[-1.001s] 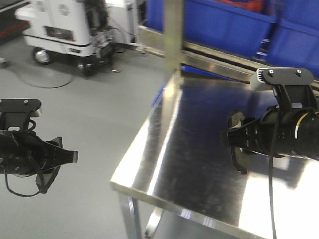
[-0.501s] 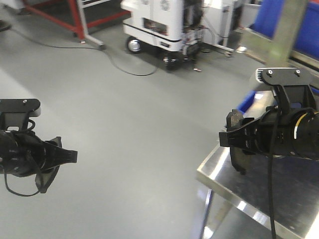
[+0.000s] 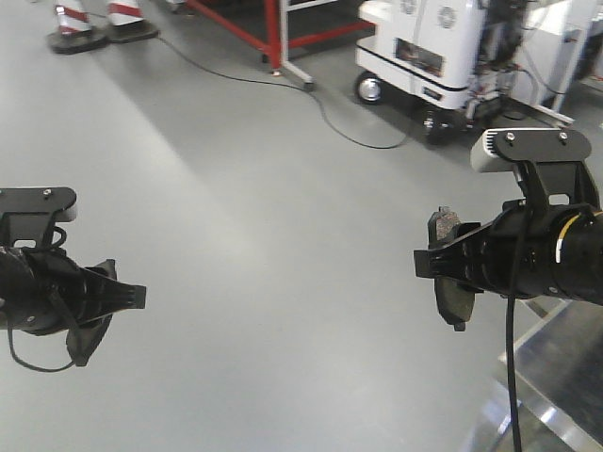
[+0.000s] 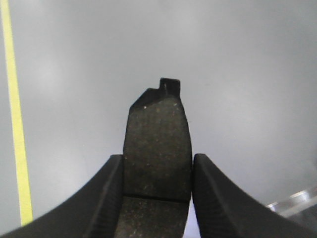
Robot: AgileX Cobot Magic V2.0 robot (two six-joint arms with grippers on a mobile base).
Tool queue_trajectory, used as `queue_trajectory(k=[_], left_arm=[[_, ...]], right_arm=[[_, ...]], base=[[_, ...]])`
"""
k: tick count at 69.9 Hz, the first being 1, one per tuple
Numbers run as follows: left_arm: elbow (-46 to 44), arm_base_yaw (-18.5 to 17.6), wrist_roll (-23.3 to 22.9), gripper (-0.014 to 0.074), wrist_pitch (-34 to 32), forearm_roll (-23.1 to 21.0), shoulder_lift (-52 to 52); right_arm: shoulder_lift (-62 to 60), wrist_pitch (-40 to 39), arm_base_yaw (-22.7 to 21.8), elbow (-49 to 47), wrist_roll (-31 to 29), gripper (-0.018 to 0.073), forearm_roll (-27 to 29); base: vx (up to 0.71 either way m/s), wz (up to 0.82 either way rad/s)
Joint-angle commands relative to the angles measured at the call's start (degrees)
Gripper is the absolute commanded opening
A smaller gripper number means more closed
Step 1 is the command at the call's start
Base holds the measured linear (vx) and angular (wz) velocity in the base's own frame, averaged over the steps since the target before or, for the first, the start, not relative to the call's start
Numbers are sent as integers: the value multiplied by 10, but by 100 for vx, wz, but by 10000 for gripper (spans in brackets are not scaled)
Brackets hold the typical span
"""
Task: Move and align brake pads A on conveyor
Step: 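Turn the base away from the table toward the yellow floor line, then drive along the yellow floor line holding both brake pads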
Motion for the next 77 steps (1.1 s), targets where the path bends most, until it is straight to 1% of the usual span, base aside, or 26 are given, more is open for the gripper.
queue_trajectory(k=[1, 77], left_arm=[[-13, -3, -1, 57, -30, 4, -18], [-13, -3, -1, 57, -30, 4, -18]], right_arm=[[-14, -41, -1, -18, 0, 95, -5], [-14, -41, -1, -18, 0, 95, -5]], base=[[6, 49], [8, 48]])
